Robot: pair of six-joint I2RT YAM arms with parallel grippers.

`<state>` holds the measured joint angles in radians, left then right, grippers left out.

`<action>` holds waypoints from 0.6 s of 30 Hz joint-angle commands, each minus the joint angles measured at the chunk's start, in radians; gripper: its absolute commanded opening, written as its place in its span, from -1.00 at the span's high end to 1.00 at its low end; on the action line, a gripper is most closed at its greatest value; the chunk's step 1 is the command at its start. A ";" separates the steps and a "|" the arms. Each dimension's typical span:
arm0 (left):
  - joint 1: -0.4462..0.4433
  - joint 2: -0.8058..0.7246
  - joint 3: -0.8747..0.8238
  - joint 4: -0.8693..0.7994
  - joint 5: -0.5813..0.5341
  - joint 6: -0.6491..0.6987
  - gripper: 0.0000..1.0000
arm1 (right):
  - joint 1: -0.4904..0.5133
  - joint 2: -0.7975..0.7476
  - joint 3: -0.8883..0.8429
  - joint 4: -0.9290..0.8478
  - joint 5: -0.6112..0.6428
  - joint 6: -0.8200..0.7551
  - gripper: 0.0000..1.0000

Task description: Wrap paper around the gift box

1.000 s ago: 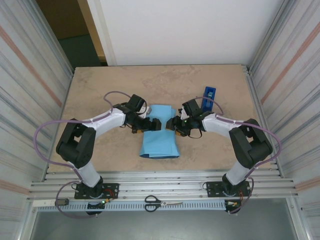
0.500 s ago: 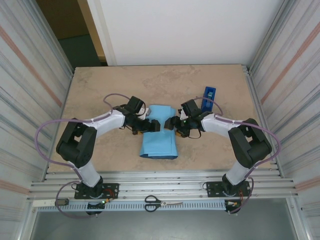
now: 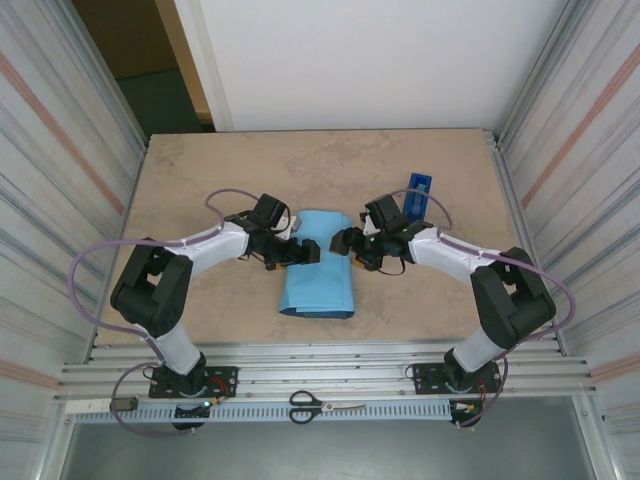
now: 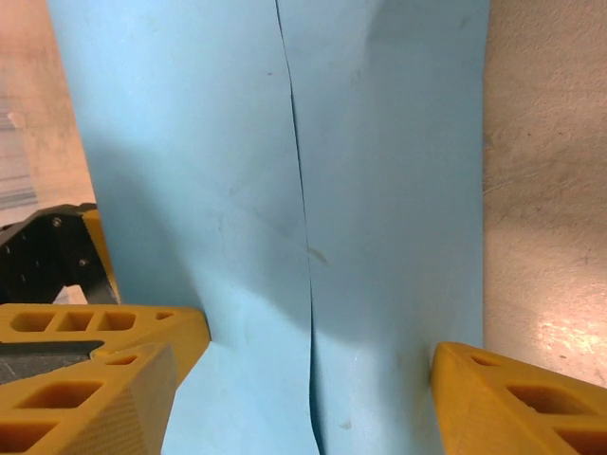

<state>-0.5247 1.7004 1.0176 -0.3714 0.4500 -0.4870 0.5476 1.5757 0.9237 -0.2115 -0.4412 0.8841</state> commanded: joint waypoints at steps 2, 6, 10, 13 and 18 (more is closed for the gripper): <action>-0.020 0.046 -0.039 -0.046 -0.020 -0.025 -0.81 | -0.005 0.001 -0.010 0.014 -0.025 0.022 -0.34; -0.021 0.035 -0.035 -0.046 -0.018 -0.030 -0.83 | 0.006 0.001 0.003 0.027 -0.028 0.023 -0.27; -0.021 0.025 -0.027 -0.046 -0.015 -0.030 -0.84 | 0.008 -0.010 0.001 0.027 -0.020 0.023 -0.20; -0.021 0.021 -0.022 -0.037 0.001 -0.030 -0.86 | 0.009 -0.004 0.004 0.027 -0.028 0.021 -0.13; -0.023 0.018 -0.020 -0.026 0.006 -0.027 -0.87 | 0.016 -0.002 0.003 0.026 -0.015 0.020 -0.06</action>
<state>-0.5266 1.7008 1.0180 -0.3656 0.4564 -0.5014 0.5484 1.5764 0.9237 -0.2188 -0.4320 0.8906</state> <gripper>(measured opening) 0.932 0.531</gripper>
